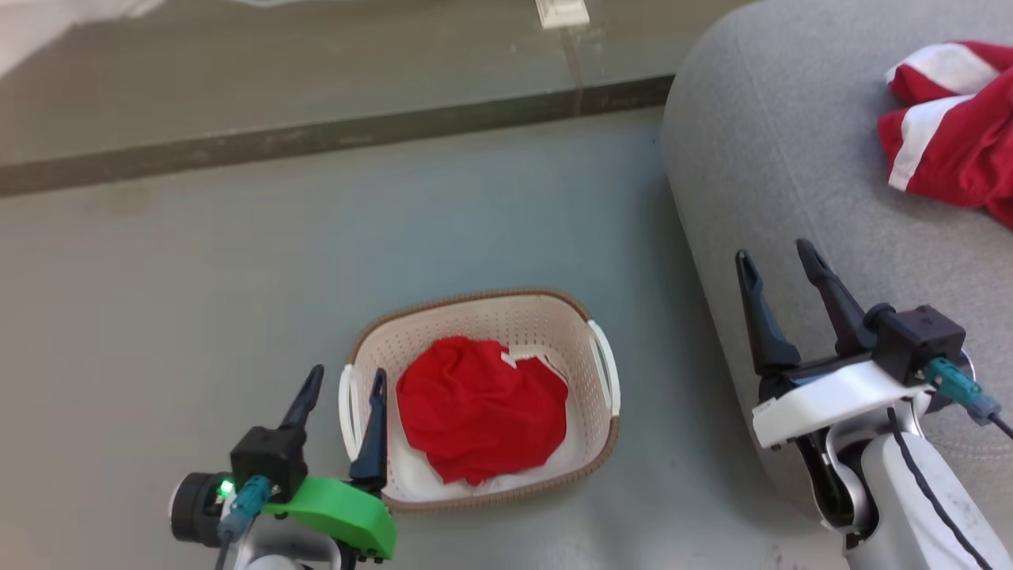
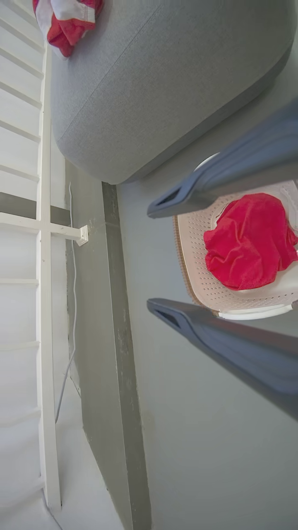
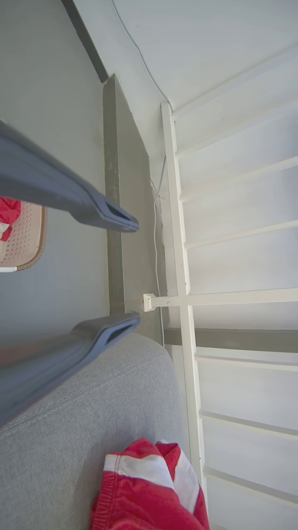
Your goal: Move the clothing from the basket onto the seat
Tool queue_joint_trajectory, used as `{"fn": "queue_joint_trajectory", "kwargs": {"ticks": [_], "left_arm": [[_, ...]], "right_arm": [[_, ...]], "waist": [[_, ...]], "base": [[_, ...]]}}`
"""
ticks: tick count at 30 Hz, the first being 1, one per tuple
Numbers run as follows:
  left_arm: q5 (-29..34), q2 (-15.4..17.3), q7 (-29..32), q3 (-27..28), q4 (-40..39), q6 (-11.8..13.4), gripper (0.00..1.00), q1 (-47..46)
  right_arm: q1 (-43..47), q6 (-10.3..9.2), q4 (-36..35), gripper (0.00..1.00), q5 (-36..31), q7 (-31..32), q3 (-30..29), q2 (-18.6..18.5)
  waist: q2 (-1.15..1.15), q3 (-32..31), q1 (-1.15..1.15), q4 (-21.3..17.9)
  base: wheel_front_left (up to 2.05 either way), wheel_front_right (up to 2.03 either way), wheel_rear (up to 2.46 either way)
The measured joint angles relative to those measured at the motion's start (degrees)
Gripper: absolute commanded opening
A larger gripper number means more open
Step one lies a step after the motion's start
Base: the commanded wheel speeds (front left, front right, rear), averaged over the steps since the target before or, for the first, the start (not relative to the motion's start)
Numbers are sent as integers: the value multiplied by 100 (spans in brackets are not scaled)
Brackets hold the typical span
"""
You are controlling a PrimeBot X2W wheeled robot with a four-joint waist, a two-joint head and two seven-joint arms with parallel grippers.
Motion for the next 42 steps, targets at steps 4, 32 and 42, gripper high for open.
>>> {"fn": "queue_joint_trajectory", "kwargs": {"ticks": [4,32,42], "left_arm": [[53,-12,116,-166,74,-7,100,-122],[824,-46,993,-949,2098,-570,100,-2269],[1137,182,1310,-914,2707,-705,100,-3189]], "right_arm": [[-154,3,-125,100,-5,51,36,-5],[-1212,198,-739,100,7,198,299,98],[-1627,256,-775,100,218,-63,400,261]], "waist": [[0,286,0,-27],[0,2542,0,-748],[0,3323,1,-1223]], "base": [[0,0,0],[0,0,0],[0,0,0]]}}
